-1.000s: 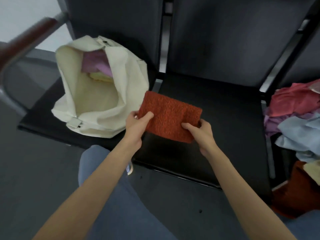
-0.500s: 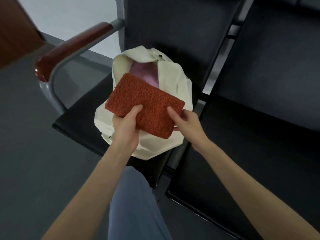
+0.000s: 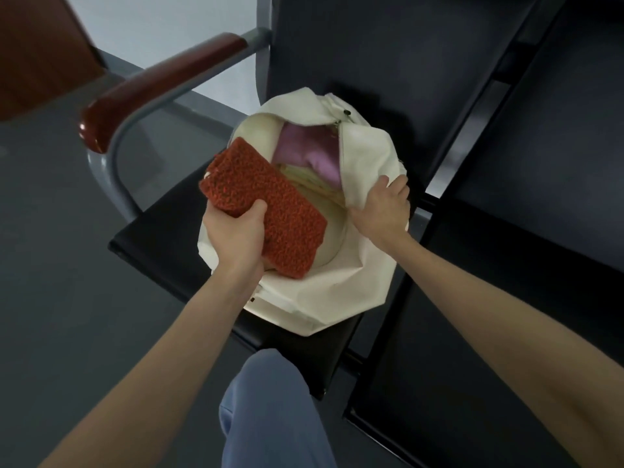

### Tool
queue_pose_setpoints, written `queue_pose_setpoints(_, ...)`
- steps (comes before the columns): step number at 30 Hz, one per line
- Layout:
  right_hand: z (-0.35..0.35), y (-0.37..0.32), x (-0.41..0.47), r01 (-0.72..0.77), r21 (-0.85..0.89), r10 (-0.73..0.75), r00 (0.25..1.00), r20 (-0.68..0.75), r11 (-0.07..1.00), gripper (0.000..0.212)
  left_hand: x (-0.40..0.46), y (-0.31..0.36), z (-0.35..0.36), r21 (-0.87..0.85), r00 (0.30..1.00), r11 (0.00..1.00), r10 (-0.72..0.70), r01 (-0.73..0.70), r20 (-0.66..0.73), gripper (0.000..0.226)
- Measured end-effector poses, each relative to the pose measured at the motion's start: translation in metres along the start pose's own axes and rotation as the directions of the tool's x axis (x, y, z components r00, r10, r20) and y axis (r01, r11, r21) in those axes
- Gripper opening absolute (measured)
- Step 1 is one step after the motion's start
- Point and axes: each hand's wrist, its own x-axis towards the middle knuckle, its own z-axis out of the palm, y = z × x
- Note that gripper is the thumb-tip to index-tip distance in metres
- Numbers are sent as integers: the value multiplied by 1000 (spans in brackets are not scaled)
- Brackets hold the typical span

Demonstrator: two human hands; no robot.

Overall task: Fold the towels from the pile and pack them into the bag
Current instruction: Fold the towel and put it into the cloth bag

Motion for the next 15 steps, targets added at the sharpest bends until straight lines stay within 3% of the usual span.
queue_pose_setpoints(2,-4,4,4,-13,155,10,1000,16,988,42,4,2,4,1,1000,1000,-14,14,-14,33)
queue_pose_setpoints(5,-15,14,4,23,365,-9,999,-38,931,32,8,8,22,-13,1000,1000,-11,12,27,31)
queue_pose_setpoints(10,-40,27,17,84,359,-27,987,-161,930,30,20,18,74,-143,983,988,-38,65,182,32)
queue_pose_setpoints(15,-50,29,28,98,256,-63,988,-143,962,45,39,13,113,-235,908,883,-362,406,211,49)
